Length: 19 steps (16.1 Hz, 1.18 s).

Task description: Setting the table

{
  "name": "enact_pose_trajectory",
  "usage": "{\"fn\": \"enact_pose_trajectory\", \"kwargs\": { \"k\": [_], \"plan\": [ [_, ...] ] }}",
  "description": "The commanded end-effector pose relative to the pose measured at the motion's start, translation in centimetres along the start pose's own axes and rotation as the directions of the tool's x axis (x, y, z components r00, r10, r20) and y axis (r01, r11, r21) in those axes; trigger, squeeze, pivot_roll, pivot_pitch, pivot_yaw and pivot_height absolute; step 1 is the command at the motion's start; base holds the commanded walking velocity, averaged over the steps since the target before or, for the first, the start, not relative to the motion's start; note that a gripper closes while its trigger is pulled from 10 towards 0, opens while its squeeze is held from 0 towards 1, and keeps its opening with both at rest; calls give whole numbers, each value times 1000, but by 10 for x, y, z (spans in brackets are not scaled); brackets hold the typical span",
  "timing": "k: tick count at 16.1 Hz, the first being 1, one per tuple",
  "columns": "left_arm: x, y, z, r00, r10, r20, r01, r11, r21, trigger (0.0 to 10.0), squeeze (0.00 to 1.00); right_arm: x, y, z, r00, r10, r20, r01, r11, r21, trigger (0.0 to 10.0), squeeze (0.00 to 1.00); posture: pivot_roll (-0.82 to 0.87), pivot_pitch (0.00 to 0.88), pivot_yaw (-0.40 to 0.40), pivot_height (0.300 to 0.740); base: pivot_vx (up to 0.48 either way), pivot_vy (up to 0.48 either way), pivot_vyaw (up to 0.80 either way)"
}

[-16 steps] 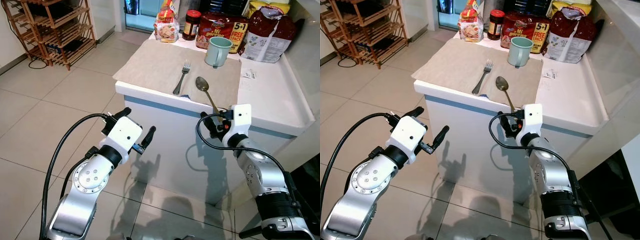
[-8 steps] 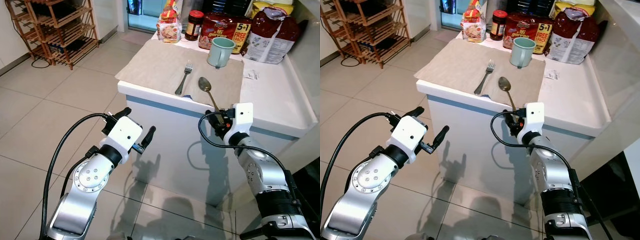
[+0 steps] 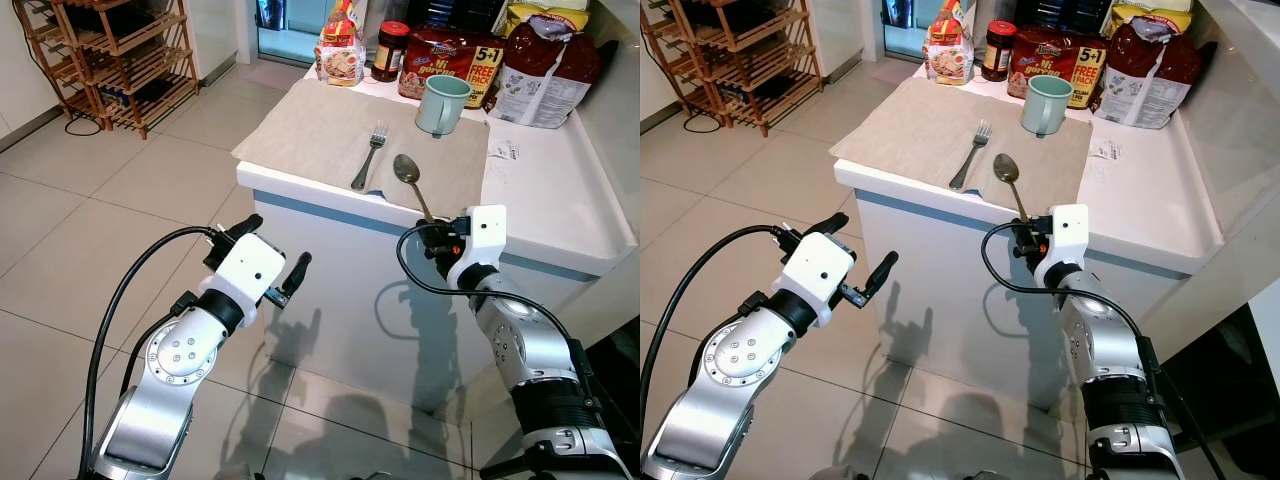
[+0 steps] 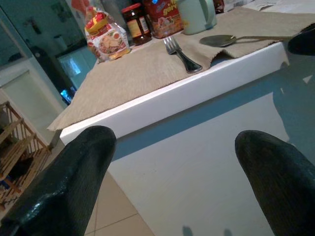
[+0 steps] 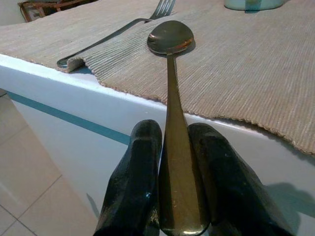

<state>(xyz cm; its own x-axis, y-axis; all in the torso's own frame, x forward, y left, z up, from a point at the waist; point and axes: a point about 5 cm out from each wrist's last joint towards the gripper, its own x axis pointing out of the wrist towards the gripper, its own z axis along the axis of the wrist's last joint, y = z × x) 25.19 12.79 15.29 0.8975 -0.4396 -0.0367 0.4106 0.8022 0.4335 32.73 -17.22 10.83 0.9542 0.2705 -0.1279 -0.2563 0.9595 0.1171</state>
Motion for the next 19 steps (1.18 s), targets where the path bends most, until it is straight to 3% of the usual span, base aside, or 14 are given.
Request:
{"fn": "enact_pose_trajectory", "kwargs": {
  "k": [1, 8, 12, 17, 19],
  "plan": [
    [3, -2, 2, 1000, -23, 9, 23, 1000, 10, 10000, 0, 0, -7, 5, 1000, -21, 13, 21, 1000, -11, 0, 0, 97, 7, -81, 740, 0, 0, 0],
    [4, -3, 3, 1000, -25, 15, 25, 1000, 12, 10000, 0, -1, -8, 6, 1000, -21, 14, 21, 1000, -14, 0, 0, 91, 4, -81, 740, 0, 0, 0],
    [5, 3, 6, 999, 21, 34, -22, 1000, 7, 10000, 0, -12, -2, 33, 985, -28, 169, 33, 999, -25, 0, 0, 92, 4, -86, 740, 0, 0, 0],
    [9, 5, 9, 998, 39, 54, -39, 999, -10, 10000, 0, -43, 6, 56, 919, -157, 362, 184, 982, -41, 0, 0, 68, 2, -66, 740, 0, 0, 0],
    [15, 7, 14, 995, 70, 71, -64, 995, -77, 10000, 0, -59, 10, 73, 842, -203, 499, 245, 969, -18, 0, 0, 64, 2, -60, 740, 0, 0, 0]
  ]
}}
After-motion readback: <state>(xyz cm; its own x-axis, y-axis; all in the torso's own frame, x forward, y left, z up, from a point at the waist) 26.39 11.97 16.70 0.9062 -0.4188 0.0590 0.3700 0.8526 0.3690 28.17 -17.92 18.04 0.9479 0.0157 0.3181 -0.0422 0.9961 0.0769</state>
